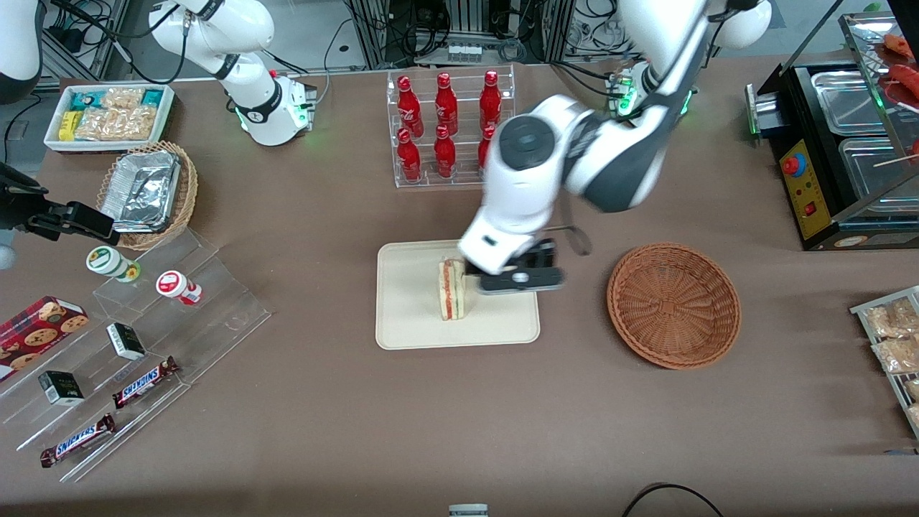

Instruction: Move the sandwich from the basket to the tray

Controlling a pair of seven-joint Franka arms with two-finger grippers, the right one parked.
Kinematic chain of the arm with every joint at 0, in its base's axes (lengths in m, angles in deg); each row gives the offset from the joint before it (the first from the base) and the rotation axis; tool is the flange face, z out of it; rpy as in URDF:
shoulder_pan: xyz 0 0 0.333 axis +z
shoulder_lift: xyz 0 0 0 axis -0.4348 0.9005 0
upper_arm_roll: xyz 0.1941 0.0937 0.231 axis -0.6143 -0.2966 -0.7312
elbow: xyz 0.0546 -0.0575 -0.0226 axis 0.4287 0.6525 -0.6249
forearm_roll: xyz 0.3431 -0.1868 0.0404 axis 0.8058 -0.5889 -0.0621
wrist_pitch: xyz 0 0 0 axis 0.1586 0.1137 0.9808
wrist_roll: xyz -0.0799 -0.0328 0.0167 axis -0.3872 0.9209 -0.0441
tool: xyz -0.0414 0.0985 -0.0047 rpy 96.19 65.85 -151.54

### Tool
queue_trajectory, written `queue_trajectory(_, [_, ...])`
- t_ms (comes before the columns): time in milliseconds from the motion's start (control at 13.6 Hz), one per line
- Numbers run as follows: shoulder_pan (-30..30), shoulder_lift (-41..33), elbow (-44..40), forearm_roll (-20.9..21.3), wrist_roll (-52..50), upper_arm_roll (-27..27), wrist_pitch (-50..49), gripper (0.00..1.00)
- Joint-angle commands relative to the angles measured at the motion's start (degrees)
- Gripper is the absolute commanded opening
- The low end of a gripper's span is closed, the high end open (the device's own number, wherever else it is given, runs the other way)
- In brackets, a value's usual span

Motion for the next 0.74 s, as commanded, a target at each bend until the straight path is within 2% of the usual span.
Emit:
queue_trajectory(0, [5.26,-8.11,4.56,0.09,5.65,0.46,-5.5,1.0])
queue_trajectory(221, [10.89,-14.45,7.29,-0.08,12.68,0.46,-10.0,1.0])
queue_trajectory(368, [15.19,-17.44,8.52,-2.18,19.88,0.37,-13.24,1.0])
queue_trajectory(662, [24.33,-24.03,14.31,-5.09,30.79,0.37,-13.43,1.0])
